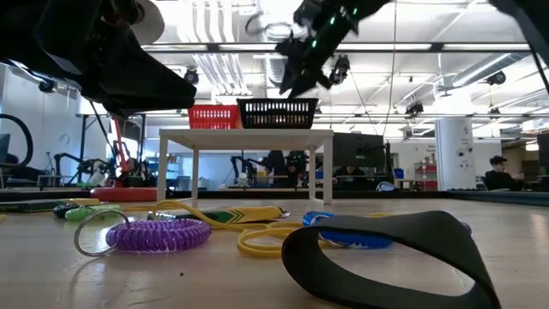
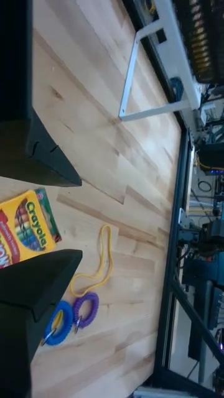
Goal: Pick & Place Office Desk Supplies
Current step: Put the right crayon box into the black bin on the shelf
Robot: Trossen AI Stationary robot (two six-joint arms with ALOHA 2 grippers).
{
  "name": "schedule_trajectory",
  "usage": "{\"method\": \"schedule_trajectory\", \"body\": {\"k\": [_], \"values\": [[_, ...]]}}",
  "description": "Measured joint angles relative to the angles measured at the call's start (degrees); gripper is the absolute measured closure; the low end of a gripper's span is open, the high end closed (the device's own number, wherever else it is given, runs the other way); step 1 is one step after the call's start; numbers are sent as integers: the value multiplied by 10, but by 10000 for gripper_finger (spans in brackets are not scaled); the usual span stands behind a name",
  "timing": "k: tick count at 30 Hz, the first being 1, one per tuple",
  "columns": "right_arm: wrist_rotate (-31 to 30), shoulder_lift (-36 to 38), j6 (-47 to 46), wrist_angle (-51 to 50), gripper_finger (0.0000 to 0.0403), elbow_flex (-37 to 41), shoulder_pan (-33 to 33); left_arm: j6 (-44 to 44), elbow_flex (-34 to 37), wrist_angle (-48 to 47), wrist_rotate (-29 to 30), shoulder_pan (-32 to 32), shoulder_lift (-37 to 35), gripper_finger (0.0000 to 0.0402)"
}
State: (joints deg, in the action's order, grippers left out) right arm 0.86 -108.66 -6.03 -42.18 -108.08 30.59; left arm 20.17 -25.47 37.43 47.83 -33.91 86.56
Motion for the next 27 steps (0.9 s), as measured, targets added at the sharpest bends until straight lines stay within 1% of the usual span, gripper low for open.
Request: {"method": "schedule_trajectory", "body": {"k": [2,4,7,9,12,15,19,21,23,25,27], "values": [[0,28,18,-25,238,7,-27,1,0,0,-7,0,0,220],[-3,60,38,-53,242,25,-67,3,0,0,-10,0,0,220],[-42,110,50,-72,253,79,-151,7,0,-1,-10,-1,0,220],[-87,147,44,-60,260,133,-217,7,0,-2,-10,-1,0,220],[-161,192,1,-7,269,235,-326,7,0,-3,-10,-1,0,220],[-209,216,-54,60,276,344,-435,9,0,-4,-10,-1,0,220],[-222,224,-114,185,282,469,-556,9,0,-4,-10,-1,0,220],[-223,213,-122,277,282,524,-601,6,0,-4,-10,1,0,220],[-223,193,-124,394,280,575,-629,4,0,-4,-9,3,0,220],[-227,165,-141,541,277,614,-638,0,0,-4,-9,3,0,220],[-252,129,-171,679,272,642,-639,-2,0,-4,-10,4,0,220]]}}
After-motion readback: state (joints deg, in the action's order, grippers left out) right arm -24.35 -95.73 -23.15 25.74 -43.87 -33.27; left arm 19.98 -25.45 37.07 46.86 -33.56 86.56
